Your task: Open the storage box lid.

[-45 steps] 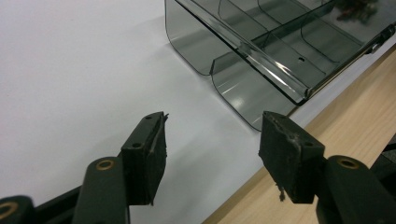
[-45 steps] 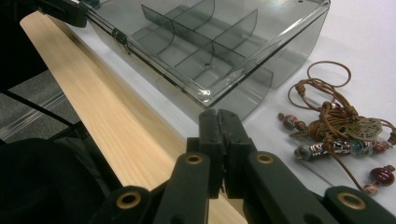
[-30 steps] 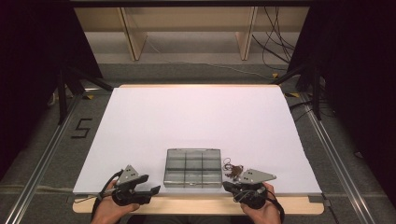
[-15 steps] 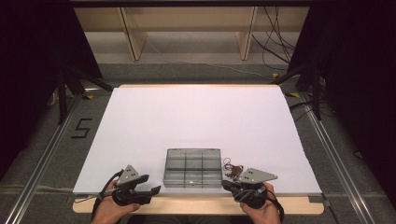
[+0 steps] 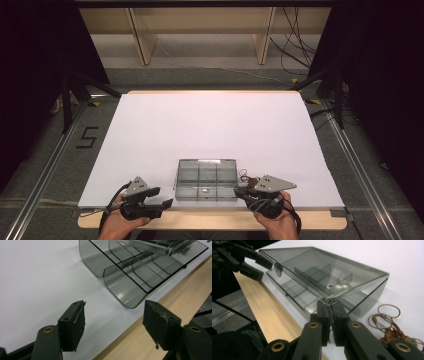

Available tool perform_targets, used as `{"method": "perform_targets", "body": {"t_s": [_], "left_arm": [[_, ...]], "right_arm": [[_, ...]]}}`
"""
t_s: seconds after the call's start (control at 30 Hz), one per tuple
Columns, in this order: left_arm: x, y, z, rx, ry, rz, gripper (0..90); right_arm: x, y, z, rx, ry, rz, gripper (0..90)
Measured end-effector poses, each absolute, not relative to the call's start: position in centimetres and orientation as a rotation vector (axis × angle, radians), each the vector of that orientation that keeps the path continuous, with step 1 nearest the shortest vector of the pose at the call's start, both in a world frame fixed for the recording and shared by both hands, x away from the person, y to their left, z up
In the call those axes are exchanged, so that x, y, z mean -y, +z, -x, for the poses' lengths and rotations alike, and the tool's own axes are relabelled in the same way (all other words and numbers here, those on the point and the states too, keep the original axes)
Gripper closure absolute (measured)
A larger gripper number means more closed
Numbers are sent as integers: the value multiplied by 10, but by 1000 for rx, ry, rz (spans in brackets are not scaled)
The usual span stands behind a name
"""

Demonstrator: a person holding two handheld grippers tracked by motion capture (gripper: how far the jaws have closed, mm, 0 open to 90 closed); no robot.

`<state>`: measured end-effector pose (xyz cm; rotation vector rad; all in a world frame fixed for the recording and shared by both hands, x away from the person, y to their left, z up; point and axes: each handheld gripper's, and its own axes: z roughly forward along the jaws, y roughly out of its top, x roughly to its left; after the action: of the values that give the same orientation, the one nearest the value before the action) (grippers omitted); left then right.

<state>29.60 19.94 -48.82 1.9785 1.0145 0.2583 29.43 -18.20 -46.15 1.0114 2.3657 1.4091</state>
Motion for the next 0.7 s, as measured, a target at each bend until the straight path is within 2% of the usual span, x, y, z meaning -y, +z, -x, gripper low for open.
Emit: {"method": "perform_targets", "body": {"t_s": [0.23,0.7], "left_arm": [[-200,-488,-297,-1049,225,-1922,277],[-201,-490,-298,-1042,217,-1932,266]], "right_arm": [[180,-460,-301,-2305,1470,-964,797],[173,-458,-314,-2268,1525,-996,803]]}}
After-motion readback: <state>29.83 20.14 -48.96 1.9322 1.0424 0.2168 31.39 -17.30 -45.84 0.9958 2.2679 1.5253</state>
